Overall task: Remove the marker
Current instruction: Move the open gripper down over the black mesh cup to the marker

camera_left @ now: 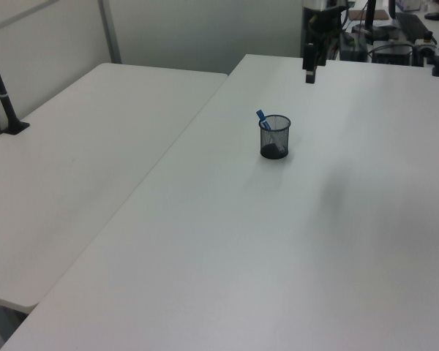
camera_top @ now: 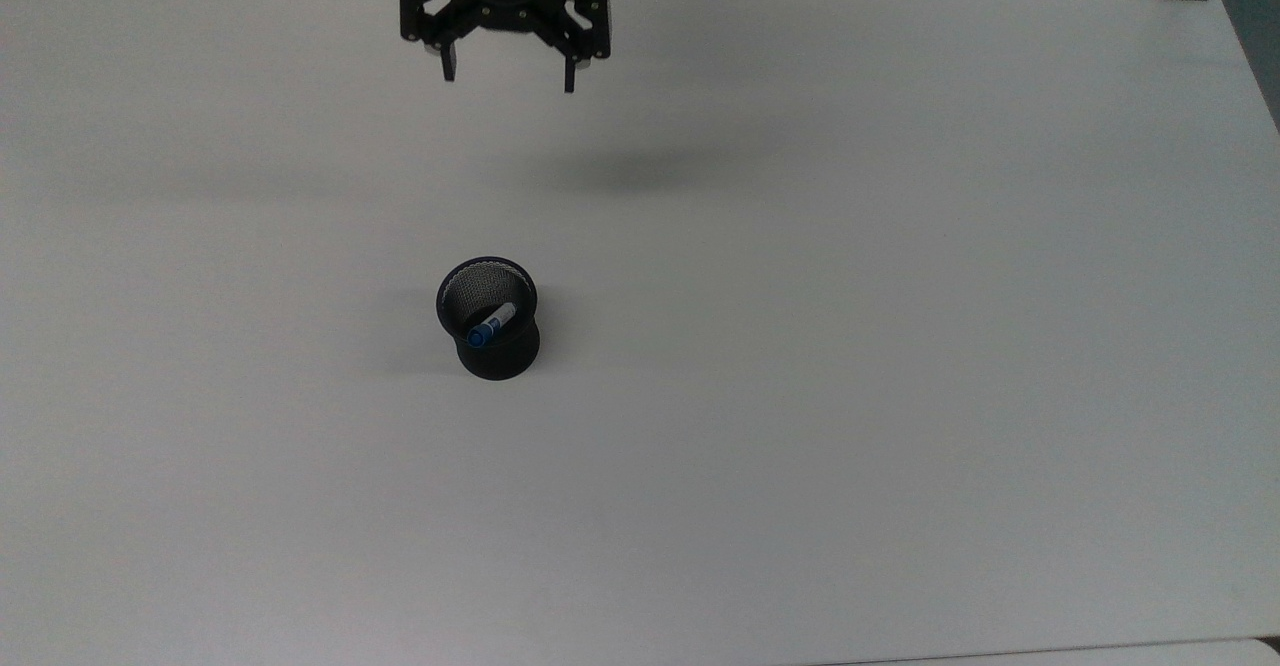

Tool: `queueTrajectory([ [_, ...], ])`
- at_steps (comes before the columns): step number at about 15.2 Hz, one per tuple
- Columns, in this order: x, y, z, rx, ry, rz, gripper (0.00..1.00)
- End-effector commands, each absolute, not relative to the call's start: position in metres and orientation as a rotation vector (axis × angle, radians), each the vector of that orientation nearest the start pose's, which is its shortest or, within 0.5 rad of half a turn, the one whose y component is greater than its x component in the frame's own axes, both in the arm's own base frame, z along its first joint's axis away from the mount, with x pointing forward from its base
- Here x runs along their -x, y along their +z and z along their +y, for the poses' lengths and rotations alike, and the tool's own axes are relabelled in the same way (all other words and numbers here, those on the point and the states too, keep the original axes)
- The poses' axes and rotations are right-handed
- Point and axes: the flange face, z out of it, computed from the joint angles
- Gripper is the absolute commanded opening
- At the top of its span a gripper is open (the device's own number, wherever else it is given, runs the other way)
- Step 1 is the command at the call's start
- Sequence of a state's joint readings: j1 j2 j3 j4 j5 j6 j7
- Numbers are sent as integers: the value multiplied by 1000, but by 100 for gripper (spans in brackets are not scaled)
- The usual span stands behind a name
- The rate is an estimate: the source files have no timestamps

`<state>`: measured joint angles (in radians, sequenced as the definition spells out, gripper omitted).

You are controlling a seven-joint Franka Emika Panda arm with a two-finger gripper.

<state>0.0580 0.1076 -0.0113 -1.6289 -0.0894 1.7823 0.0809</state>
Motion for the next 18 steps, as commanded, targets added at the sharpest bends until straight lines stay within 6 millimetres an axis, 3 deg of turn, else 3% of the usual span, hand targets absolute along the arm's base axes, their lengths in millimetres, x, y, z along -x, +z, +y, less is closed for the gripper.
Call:
queueTrajectory([
  [1, -627, 525, -2, 3200, -173, 82, 100],
  [5, -653, 487, -2, 3193, -254, 79, 100],
  [8, -675, 459, -1, 3165, -386, 233, 99],
  [10, -686, 444, 0, 3149, -463, 268, 87],
  [14, -691, 431, 2, 3147, -475, 260, 68],
  [18, -695, 427, 2, 3154, -518, 239, 61],
])
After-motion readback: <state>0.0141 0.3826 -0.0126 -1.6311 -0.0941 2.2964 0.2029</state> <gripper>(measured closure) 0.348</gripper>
